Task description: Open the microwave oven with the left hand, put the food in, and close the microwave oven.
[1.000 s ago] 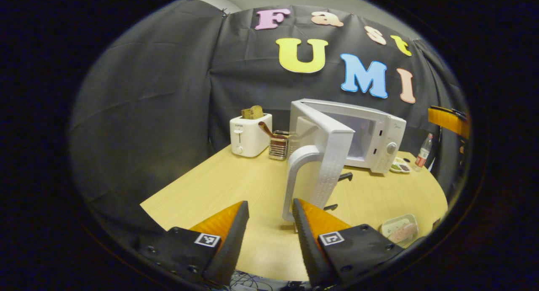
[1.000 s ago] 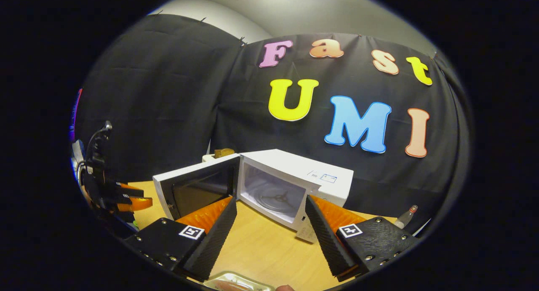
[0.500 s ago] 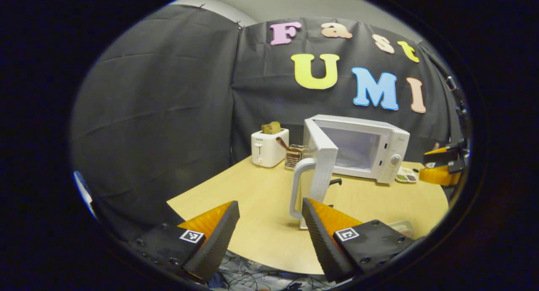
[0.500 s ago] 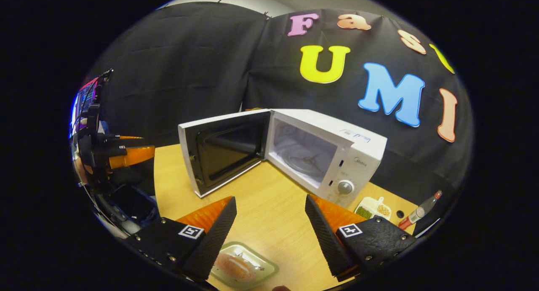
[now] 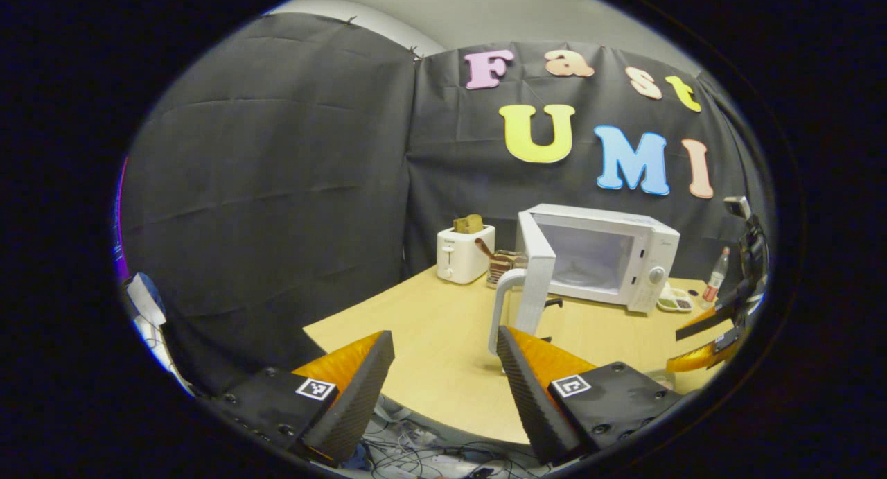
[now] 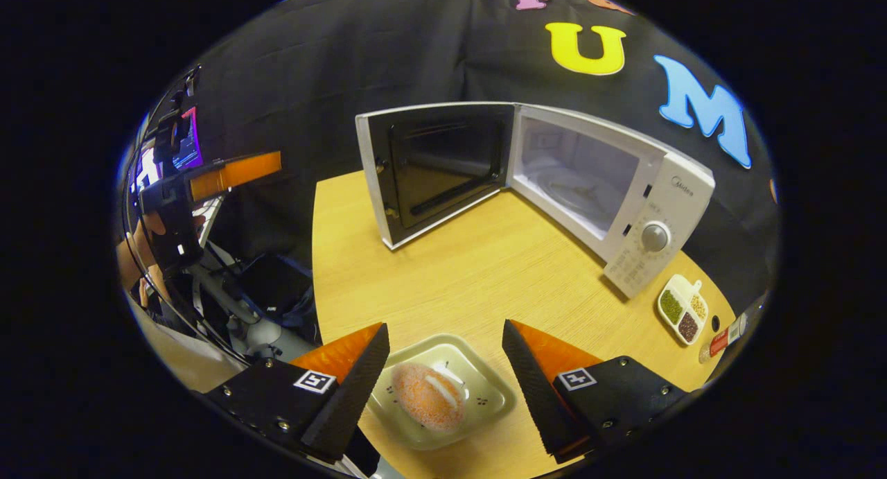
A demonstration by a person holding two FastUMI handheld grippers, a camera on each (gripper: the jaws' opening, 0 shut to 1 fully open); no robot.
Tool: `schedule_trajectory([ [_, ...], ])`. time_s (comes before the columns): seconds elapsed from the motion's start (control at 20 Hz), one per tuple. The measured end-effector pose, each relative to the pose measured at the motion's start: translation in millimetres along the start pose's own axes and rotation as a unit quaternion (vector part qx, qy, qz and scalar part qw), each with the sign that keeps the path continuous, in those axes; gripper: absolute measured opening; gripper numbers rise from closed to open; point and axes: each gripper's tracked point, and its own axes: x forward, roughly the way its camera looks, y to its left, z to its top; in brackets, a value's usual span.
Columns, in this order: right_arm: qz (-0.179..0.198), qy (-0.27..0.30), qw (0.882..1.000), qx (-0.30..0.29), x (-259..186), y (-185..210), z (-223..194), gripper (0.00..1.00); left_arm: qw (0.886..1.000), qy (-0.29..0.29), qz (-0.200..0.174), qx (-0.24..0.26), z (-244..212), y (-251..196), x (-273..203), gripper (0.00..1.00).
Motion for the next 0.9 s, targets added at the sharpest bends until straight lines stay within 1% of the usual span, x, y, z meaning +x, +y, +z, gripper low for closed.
schedule_trajectory([
  [0.05, 0.009, 0.012, 1.0, -0.002, 2.6, 2.8, -7.7, 0.98, 1.0, -0.005, 0.004, -0.005, 3.5, 1.8, -6.3, 0.98],
  [0.1, 0.016, 0.021, 1.0, -0.006, 5.6, 5.2, -15.5, 1.0, 1.0, -0.012, 0.006, -0.009, 6.3, 3.0, -13.5, 0.98],
  [0.35, 0.044, 0.066, 0.997, -0.024, 14.3, 18.4, -47.9, 1.0, 0.999, -0.04, 0.019, -0.005, 25.7, 6.7, -37.7, 0.97],
  [0.6, 0.048, 0.096, 0.992, -0.062, 23.8, 18.0, -68.1, 1.0, 0.998, -0.06, 0.03, -0.013, 37.0, 7.1, -57.8, 0.97],
  [0.8, 0.042, 0.111, 0.99, -0.081, 30.4, 13.6, -80.6, 1.0, 0.997, -0.071, 0.041, -0.012, 43.8, 7.3, -71.0, 0.97],
  [0.85, 0.043, 0.114, 0.989, -0.082, 29.5, 13.1, -85.6, 0.93, 0.996, -0.073, 0.042, -0.012, 45.6, 4.2, -73.2, 0.97],
  [0.9, 0.045, 0.118, 0.989, -0.082, 29.9, 14.0, -86.4, 0.84, 0.996, -0.075, 0.042, -0.012, 47.7, 2.8, -72.9, 0.96],
])
